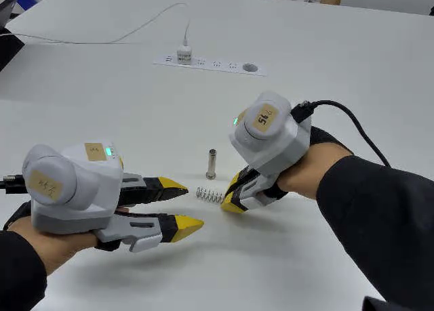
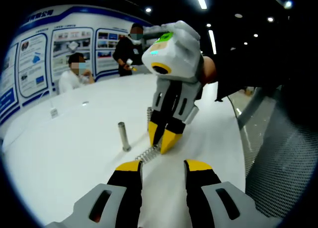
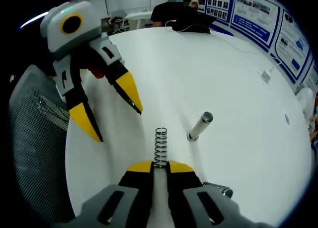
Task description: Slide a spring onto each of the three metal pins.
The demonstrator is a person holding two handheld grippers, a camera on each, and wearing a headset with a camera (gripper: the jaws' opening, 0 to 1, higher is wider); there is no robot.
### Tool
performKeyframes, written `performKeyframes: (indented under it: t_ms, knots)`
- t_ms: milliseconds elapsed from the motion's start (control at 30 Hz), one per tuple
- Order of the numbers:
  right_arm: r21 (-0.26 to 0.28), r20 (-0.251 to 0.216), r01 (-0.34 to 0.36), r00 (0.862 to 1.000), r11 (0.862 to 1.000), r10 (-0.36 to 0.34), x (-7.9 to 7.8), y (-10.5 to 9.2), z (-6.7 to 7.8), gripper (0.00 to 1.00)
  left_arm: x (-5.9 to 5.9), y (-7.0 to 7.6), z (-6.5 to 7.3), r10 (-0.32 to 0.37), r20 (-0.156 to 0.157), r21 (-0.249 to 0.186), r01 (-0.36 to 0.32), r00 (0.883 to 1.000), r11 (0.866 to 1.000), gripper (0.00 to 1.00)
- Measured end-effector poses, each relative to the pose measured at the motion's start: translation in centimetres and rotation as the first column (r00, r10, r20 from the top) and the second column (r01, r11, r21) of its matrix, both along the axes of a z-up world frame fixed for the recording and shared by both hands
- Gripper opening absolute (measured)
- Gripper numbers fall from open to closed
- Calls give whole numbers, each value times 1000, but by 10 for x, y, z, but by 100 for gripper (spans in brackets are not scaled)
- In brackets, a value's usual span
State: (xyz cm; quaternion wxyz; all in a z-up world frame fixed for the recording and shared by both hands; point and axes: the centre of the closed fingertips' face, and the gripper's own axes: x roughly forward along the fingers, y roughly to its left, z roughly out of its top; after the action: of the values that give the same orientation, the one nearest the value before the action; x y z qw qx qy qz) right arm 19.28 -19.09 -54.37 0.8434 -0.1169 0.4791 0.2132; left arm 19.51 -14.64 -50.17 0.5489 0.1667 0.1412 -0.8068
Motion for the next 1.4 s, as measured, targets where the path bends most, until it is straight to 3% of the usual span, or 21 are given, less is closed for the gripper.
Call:
performKeyframes:
  t_ms: [733, 1000, 1400]
  knots:
    - [-5, -22, -111, 994, 994, 111, -27, 20, 26, 12, -13, -4, -8, -54, 15, 25, 53, 998, 998, 33]
    - [1, -52, -160, 986, 987, 160, -35, 31, 31, 12, -19, -4, -9, -90, 37, 22, 90, 995, 996, 30]
    - [4, -62, -195, 979, 981, 195, -36, 40, 38, 12, -28, -2, -12, -154, 81, 22, 153, 985, 988, 20]
